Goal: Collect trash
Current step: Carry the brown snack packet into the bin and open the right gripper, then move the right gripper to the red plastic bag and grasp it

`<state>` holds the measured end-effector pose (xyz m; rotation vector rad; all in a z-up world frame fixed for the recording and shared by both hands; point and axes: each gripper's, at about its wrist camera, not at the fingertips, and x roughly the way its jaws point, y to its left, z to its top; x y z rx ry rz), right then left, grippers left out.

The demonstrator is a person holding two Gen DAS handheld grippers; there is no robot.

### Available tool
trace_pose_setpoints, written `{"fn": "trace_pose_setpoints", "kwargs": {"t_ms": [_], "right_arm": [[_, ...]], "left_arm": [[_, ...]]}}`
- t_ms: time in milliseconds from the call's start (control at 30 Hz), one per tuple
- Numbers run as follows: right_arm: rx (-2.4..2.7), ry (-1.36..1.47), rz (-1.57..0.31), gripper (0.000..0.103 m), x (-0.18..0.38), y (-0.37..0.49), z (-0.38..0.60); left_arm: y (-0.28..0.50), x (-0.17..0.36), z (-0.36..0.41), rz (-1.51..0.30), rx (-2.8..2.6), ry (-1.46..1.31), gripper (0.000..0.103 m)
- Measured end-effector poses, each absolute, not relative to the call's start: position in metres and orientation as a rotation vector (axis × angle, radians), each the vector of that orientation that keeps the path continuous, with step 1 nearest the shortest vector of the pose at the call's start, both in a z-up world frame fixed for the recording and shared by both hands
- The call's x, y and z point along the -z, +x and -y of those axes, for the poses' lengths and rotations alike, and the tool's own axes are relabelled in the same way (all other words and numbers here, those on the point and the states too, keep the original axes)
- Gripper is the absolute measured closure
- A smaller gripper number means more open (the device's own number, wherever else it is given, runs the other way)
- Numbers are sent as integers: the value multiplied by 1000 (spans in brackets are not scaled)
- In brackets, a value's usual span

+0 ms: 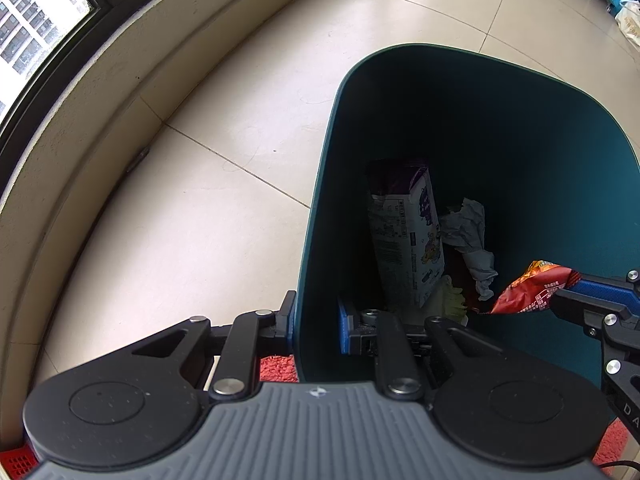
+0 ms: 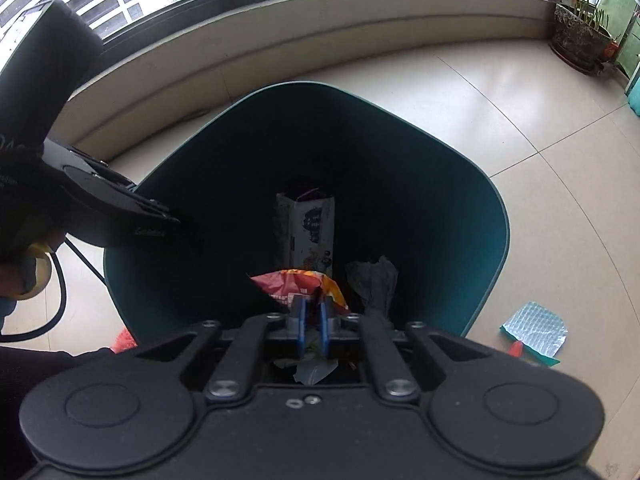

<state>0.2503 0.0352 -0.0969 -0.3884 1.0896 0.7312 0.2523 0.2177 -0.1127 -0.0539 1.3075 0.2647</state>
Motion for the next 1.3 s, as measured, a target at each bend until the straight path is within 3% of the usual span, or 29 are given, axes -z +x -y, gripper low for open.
{"fn": "trace_pose_setpoints", "kwargs": {"t_ms": [133, 467, 833, 1100, 1300], "right_arm": [[-715, -380, -1111, 87, 104, 251, -36], [-758, -279, -1084, 80, 78, 247, -15], [-685, -125, -999, 55, 30, 257, 58], [-496, -34, -1010, 43, 54, 290, 123], [-358, 20, -1115, 36, 111, 314, 157]], "left_arm": [[251, 112, -218, -1306, -262, -54, 84], [251, 113, -219, -1306, -263, -54, 84], [251, 113, -219, -1307, -267, -52, 84], [251, 113, -218, -1307, -269, -50, 84], [250, 113, -219, -1307, -269, -51, 84]]}}
